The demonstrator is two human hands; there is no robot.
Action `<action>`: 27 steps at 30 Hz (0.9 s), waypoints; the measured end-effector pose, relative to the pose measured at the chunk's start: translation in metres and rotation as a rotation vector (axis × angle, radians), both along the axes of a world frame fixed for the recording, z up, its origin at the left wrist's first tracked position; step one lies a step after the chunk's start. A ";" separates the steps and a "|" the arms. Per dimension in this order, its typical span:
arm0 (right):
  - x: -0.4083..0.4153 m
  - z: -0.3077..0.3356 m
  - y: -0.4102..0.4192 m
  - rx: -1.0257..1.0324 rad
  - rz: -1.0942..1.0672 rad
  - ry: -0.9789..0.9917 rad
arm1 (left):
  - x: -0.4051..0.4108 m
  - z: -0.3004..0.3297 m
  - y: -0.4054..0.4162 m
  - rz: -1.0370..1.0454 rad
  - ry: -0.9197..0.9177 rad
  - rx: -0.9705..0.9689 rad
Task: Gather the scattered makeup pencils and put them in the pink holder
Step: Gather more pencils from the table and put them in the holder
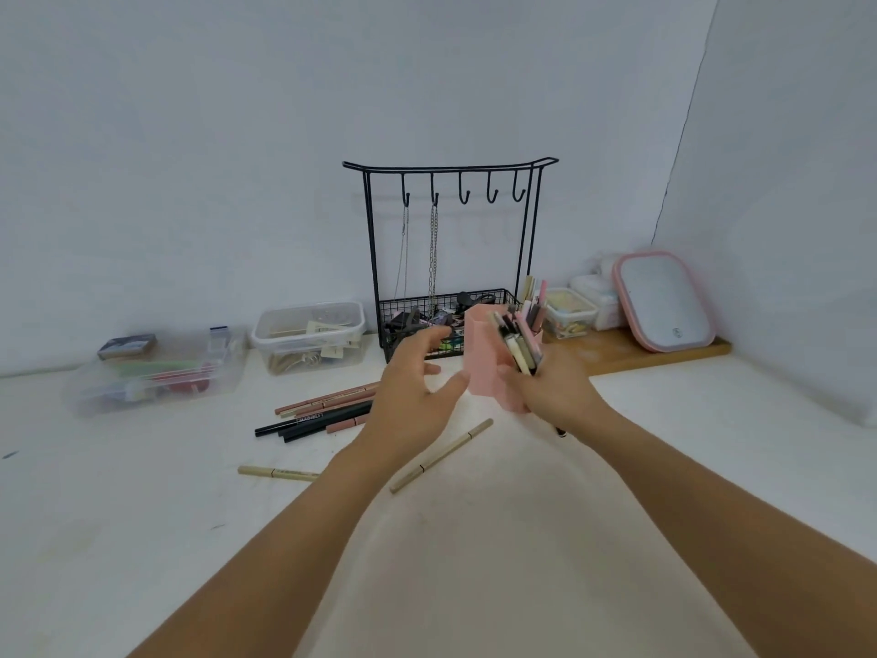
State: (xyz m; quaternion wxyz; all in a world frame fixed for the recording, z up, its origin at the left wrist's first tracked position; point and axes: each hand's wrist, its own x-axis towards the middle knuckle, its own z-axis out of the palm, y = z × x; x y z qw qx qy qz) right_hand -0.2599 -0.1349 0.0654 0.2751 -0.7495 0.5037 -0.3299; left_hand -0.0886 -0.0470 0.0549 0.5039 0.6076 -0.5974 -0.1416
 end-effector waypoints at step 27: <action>0.046 0.082 -0.057 0.319 0.055 -1.040 | -0.002 0.001 -0.065 -0.073 -0.150 0.106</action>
